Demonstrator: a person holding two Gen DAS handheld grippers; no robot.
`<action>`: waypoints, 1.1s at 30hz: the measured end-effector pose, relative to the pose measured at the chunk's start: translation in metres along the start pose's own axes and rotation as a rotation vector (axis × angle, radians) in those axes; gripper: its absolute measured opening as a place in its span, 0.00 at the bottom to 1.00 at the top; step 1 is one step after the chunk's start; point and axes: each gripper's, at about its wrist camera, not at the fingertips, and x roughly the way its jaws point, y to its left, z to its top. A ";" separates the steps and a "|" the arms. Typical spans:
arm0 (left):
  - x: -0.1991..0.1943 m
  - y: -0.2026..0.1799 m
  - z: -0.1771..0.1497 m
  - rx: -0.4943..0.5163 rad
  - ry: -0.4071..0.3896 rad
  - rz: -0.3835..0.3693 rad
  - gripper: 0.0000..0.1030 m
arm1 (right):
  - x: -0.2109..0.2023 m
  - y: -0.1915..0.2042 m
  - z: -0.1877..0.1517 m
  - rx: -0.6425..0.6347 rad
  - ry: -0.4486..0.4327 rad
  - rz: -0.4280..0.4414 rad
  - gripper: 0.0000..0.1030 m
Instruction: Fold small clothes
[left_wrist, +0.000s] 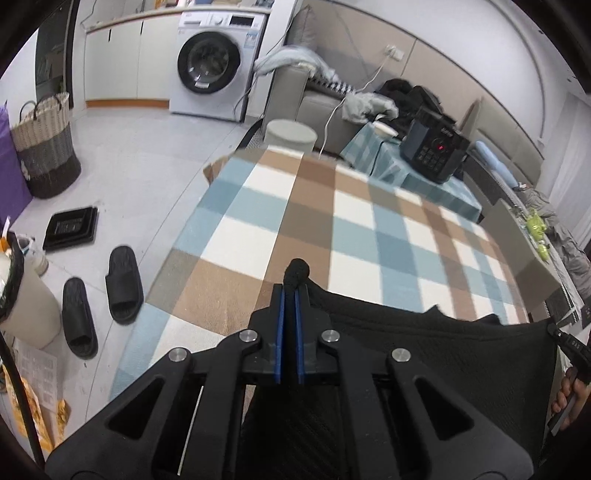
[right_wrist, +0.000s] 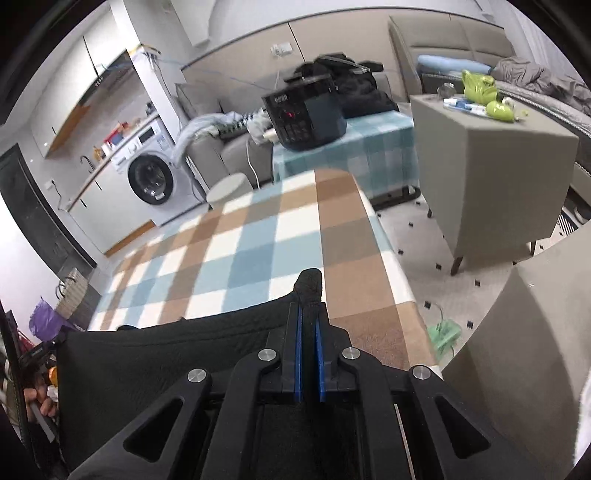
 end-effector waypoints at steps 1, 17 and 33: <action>0.007 0.001 -0.001 -0.007 0.024 0.018 0.05 | 0.006 -0.002 -0.001 0.009 0.015 -0.002 0.07; -0.097 -0.009 -0.074 0.054 -0.008 0.026 0.61 | -0.092 0.011 -0.089 -0.035 0.103 0.017 0.41; -0.134 -0.098 -0.212 0.255 0.141 -0.115 0.80 | -0.103 0.095 -0.199 -0.192 0.230 0.044 0.65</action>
